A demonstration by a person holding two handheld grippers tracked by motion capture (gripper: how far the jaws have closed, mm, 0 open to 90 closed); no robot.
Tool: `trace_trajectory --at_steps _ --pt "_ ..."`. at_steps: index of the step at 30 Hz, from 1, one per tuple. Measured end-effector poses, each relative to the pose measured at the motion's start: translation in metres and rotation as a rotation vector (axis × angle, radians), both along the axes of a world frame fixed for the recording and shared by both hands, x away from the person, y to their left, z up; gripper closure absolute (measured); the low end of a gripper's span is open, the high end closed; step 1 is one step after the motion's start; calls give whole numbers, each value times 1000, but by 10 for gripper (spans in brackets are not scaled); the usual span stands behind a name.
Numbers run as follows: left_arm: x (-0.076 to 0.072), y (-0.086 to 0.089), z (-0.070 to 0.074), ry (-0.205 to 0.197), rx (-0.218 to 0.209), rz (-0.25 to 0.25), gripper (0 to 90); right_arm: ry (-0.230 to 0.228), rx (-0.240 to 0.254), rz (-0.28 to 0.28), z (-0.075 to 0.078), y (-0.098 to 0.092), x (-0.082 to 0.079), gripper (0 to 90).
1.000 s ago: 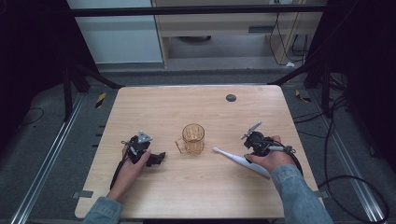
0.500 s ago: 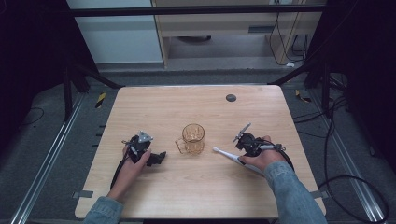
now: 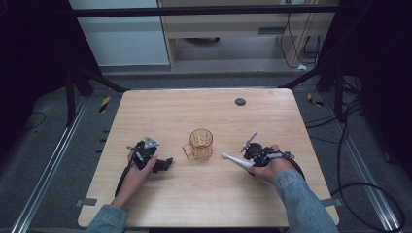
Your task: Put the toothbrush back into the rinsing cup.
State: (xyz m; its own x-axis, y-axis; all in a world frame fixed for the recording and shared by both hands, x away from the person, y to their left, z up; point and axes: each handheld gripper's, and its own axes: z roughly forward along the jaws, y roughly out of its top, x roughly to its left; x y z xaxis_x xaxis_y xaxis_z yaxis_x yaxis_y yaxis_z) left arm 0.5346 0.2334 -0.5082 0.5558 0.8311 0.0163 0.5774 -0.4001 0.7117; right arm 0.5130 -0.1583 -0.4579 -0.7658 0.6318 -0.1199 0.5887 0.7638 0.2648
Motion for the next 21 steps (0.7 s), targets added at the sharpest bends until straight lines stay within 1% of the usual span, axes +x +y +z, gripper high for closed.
trace_trajectory --at_steps 5,8,12,18,21 --pt "0 0 0 0 0 -3 0 14 1 -4 -4 -4 0 531" --pt "0 0 0 0 -1 -4 0 22 -1 6 -5 -4 1 538" --pt "0 0 0 0 0 -4 0 28 1 3 -6 -2 2 555" --pt "0 -1 0 0 0 -8 0 49 -6 14 -8 -3 4 579" --pt "0 -1 0 0 0 -9 0 50 -4 21 -9 -2 5 594"
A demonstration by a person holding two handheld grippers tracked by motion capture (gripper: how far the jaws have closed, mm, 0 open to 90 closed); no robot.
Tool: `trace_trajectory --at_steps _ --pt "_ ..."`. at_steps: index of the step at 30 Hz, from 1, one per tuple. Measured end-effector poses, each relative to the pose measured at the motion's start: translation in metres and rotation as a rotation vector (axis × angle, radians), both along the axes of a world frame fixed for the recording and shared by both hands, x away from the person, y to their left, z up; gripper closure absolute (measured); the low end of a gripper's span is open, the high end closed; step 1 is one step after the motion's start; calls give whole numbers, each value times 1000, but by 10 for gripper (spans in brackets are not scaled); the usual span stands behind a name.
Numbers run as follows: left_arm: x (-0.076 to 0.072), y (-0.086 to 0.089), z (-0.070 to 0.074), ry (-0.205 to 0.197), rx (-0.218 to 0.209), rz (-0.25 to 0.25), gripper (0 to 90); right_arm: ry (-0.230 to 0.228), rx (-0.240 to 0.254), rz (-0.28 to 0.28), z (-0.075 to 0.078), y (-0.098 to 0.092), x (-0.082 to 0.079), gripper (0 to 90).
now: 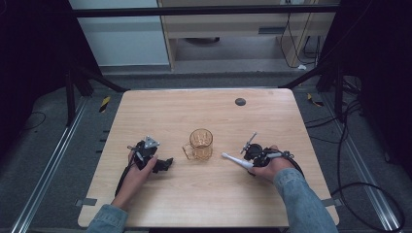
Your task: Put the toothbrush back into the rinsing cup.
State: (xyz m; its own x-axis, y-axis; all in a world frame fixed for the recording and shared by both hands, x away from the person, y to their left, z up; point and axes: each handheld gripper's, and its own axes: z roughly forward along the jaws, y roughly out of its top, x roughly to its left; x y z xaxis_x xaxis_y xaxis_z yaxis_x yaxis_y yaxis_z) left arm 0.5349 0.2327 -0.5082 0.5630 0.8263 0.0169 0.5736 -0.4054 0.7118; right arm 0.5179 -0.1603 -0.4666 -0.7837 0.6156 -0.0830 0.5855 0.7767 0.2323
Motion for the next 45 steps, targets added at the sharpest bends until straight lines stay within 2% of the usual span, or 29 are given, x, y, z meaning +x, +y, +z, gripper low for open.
trace_trajectory --at_steps 7,12,15,19,24,30,40,45 --pt "0 0 0 0 0 -1 0 18 -2 13 0 2 2 661" --pt "0 0 0 0 1 -3 0 46 5 21 1 2 3 665" --pt "0 0 0 0 0 -3 0 42 10 12 5 1 3 666" --pt "0 0 0 0 0 -3 0 32 42 -32 15 0 4 666" --pt "0 0 0 0 1 -6 0 -7 86 -75 32 -3 6 666" --pt "0 0 0 0 1 -6 0 -56 109 -107 49 -5 11 666" --pt "0 0 0 0 2 -7 0 -130 170 -183 65 -13 19 666" --pt "0 0 0 0 2 -7 0 -169 207 -199 72 -13 22 666"
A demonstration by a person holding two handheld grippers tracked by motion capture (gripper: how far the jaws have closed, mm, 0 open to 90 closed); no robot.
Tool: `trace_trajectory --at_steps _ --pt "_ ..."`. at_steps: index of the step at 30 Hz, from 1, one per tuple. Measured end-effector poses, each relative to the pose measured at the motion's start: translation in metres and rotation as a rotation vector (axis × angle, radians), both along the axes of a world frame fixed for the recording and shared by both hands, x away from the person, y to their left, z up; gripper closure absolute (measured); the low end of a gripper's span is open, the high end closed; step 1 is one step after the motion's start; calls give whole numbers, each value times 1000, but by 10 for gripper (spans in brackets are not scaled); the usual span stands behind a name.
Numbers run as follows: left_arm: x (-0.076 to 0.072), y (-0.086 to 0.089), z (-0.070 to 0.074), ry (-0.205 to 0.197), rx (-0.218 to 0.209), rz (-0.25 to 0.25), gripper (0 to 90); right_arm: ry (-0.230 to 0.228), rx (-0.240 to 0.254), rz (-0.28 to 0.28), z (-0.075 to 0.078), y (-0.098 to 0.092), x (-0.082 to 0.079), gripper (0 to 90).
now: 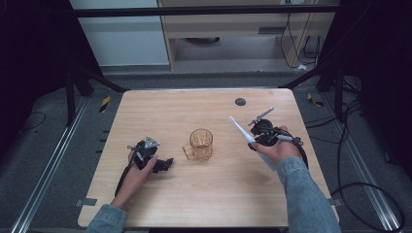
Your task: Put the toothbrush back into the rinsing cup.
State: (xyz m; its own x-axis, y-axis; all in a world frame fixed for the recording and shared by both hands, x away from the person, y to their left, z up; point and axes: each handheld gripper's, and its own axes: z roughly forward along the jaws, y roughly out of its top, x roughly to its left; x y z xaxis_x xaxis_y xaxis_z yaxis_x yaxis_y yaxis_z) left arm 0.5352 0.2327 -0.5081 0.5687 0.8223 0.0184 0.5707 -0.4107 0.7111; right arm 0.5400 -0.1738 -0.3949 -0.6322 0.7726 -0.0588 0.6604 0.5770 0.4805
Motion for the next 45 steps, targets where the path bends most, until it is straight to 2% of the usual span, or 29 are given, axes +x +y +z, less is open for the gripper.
trace_trajectory --at_steps 13,23,37,45 --pt "0 0 0 0 0 0 0 -131 106 -67 10 6 4 666" --pt "0 0 0 -1 1 -2 0 -195 166 -105 17 10 8 666" --pt "0 0 0 0 0 -1 0 -285 244 -113 32 25 7 666" --pt "0 0 0 0 1 0 0 -332 286 -112 41 43 12 666"
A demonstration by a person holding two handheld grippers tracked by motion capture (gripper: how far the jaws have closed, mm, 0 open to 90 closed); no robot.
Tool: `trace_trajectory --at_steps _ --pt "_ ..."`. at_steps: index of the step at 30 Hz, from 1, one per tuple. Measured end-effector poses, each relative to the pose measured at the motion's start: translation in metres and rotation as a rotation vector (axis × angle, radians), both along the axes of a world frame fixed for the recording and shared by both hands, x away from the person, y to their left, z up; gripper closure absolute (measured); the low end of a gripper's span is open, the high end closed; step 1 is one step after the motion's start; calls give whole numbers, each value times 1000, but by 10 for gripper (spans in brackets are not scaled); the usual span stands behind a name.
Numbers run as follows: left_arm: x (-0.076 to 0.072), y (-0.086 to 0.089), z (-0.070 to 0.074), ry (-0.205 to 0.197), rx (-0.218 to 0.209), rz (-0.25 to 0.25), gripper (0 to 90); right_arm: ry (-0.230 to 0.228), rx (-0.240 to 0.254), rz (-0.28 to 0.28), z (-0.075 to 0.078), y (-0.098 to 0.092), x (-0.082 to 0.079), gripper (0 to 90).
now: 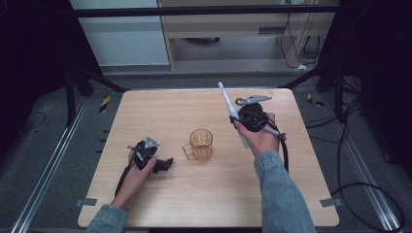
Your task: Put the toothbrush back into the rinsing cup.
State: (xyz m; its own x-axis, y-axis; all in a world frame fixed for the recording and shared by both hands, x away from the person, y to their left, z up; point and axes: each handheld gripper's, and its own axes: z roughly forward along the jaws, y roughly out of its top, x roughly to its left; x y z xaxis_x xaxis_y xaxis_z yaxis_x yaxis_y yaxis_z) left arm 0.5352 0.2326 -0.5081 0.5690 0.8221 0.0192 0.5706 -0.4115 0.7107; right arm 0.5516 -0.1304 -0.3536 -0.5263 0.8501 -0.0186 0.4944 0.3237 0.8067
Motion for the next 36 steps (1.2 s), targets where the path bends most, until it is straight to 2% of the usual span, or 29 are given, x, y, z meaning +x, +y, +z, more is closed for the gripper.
trace_trajectory --at_steps 5,12,23,36 --pt "0 0 0 -1 -3 1 0 -26 9 6 2 12 1 666" --pt "0 0 0 -1 -4 2 0 -73 25 -21 5 25 0 666" --pt "0 0 0 -1 -4 0 0 -142 64 -38 10 39 2 666" --pt "0 0 0 -2 -2 -4 0 -138 34 -21 18 51 4 666"
